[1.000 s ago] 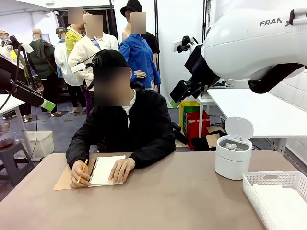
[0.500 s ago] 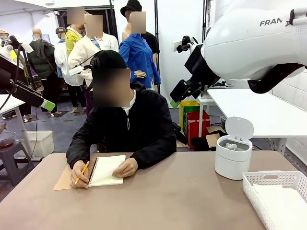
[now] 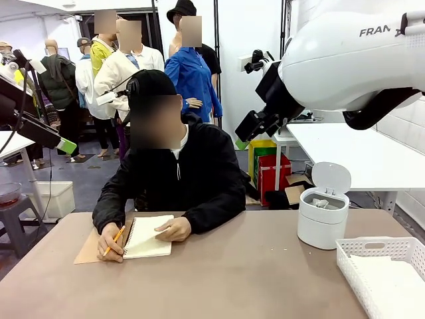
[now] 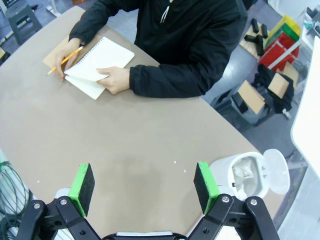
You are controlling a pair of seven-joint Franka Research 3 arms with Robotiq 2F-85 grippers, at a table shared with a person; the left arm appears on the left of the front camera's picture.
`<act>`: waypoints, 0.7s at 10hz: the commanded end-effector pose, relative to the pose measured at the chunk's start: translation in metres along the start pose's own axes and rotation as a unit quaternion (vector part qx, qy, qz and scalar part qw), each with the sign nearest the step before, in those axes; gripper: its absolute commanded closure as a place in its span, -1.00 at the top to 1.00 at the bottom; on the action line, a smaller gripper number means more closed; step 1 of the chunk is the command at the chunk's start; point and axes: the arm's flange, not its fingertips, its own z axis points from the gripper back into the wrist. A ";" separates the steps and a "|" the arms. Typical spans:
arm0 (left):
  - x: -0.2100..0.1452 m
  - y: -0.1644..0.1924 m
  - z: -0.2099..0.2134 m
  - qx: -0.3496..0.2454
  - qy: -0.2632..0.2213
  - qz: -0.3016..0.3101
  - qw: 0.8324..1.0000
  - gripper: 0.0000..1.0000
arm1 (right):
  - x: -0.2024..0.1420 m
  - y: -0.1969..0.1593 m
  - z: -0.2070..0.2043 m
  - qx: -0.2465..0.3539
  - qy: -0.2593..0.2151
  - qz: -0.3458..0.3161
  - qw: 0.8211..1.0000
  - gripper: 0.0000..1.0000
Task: Sort the paper based on its condition.
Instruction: If a person hands you a paper, place it in the Organizing basket , and if it's crumpled, put it in the Trash can.
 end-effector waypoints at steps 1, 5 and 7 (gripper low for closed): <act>0.000 0.000 0.000 0.002 0.001 0.001 1.000 1.00 | -0.001 0.000 -0.001 -0.001 -0.002 -0.001 1.000 1.00; 0.000 0.000 0.000 0.002 0.001 0.001 1.000 1.00 | -0.001 0.000 -0.001 -0.001 -0.002 -0.001 1.000 1.00; 0.000 0.000 0.000 0.002 0.001 0.001 1.000 1.00 | -0.001 0.000 -0.001 -0.001 -0.002 -0.001 1.000 1.00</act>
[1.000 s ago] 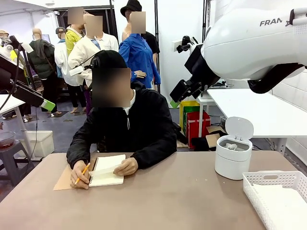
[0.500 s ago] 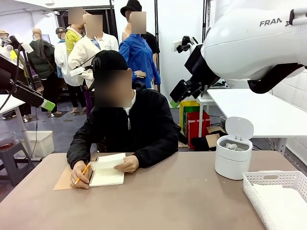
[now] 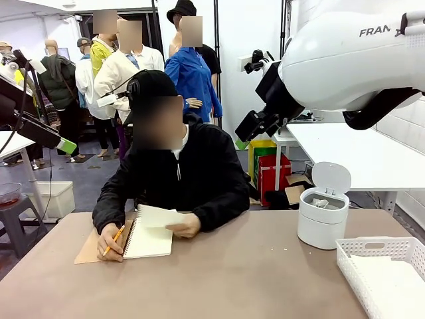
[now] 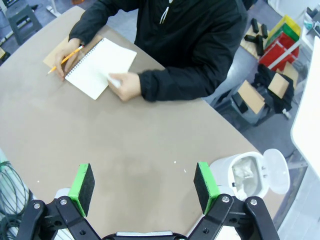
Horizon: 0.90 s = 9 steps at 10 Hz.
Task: Sort the paper based on its condition.
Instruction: If a person hands you a paper, place it in the Organizing basket , and if it's crumpled, put it in the Trash can.
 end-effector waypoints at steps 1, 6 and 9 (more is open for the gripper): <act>0.000 0.000 0.000 0.002 0.001 0.001 1.000 1.00 | -0.001 0.000 -0.001 -0.001 -0.002 -0.001 1.000 1.00; 0.000 0.000 0.000 0.002 0.001 0.001 1.000 1.00 | -0.001 0.000 -0.001 -0.001 -0.002 -0.001 1.000 1.00; 0.000 0.000 0.000 0.002 0.001 0.001 1.000 1.00 | -0.001 0.000 -0.001 -0.001 -0.002 -0.001 1.000 1.00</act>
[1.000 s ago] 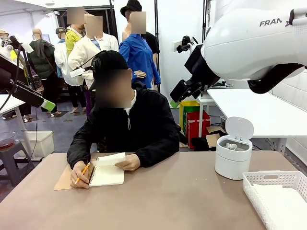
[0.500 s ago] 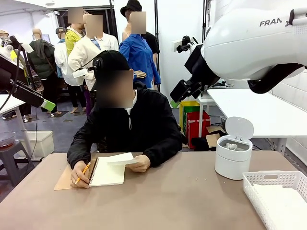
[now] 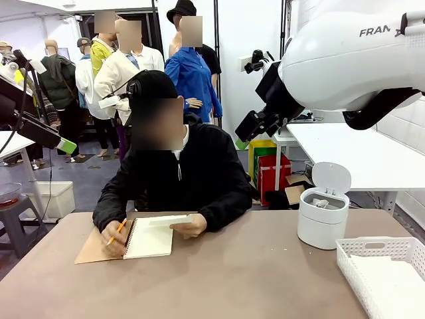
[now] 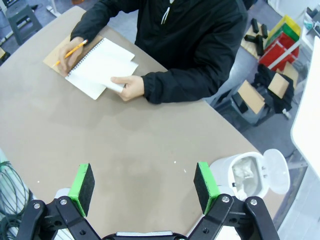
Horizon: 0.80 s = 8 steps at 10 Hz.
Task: Sort the paper based on its condition.
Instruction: If a person hands you a paper, place it in the Organizing basket , and if it's crumpled, put it in the Trash can.
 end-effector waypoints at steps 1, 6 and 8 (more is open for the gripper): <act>0.000 0.000 0.000 0.002 0.001 0.001 1.000 1.00 | -0.001 0.000 -0.001 -0.001 -0.002 -0.001 1.000 1.00; 0.000 0.000 0.000 0.002 0.001 0.001 1.000 1.00 | -0.001 0.000 -0.001 -0.001 -0.002 -0.001 1.000 1.00; 0.000 0.000 0.000 0.002 0.001 0.001 1.000 1.00 | -0.001 0.000 -0.001 -0.001 -0.002 -0.001 1.000 1.00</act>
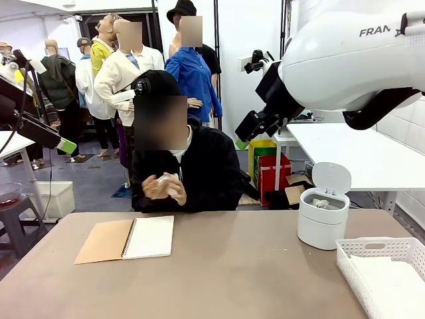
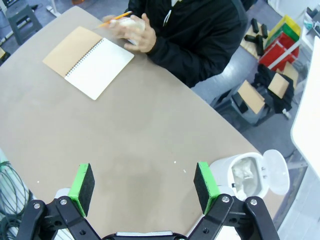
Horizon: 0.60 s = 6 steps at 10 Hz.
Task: Sort the paper based on its condition.
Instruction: If a person hands you a paper, place it in the Organizing basket , and if it's crumpled, put it in the Trash can.
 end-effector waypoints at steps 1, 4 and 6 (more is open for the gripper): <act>0.000 0.000 0.000 0.002 0.001 0.001 1.000 1.00 | -0.001 0.000 -0.001 -0.001 -0.002 -0.001 1.000 1.00; 0.000 0.000 0.000 0.002 0.001 0.001 1.000 1.00 | -0.001 0.000 -0.001 -0.001 -0.002 -0.001 1.000 1.00; 0.000 0.000 0.000 0.002 0.001 0.001 1.000 1.00 | -0.001 0.000 -0.001 -0.001 -0.002 -0.001 1.000 1.00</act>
